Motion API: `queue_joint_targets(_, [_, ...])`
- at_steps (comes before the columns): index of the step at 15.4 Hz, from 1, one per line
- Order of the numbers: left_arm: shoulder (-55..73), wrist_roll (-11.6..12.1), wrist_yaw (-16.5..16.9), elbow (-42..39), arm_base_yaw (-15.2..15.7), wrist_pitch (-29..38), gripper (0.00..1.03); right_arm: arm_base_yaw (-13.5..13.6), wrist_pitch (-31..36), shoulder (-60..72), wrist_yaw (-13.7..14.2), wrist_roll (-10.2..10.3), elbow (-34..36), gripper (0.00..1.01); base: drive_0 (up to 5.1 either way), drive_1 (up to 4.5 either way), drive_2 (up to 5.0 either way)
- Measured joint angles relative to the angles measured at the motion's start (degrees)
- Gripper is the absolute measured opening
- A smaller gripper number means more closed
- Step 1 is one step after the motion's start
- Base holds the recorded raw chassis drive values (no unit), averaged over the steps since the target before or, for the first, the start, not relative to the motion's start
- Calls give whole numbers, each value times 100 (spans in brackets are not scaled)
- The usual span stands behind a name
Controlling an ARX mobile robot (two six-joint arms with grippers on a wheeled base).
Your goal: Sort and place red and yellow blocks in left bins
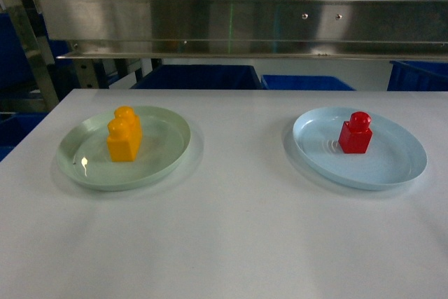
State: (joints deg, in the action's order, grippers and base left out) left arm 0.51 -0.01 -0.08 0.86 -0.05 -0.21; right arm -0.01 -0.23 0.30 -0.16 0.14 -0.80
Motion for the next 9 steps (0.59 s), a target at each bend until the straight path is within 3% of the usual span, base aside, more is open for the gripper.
queue_joint_targets(5, [0, 0, 2, 0, 0, 0, 98, 0, 0, 0, 0, 0, 0, 98, 0, 0, 0])
queue_joint_targets(6, [39, -2, 15, 7, -7, 28, 98, -68, 136, 201, -203, 59, -35, 98, 0, 0, 0])
queue_joint_targets(8, [1388, -74, 146, 595, -17, 688, 98, -83, 669, 1956, -498, 546, -911, 98, 0, 0, 0])
queue_joint_targets(9, [2527, -87, 216, 1294, 15, 1320, 98, 63, 1113, 3097, -688, 769, -1744, 98, 0, 0, 0])
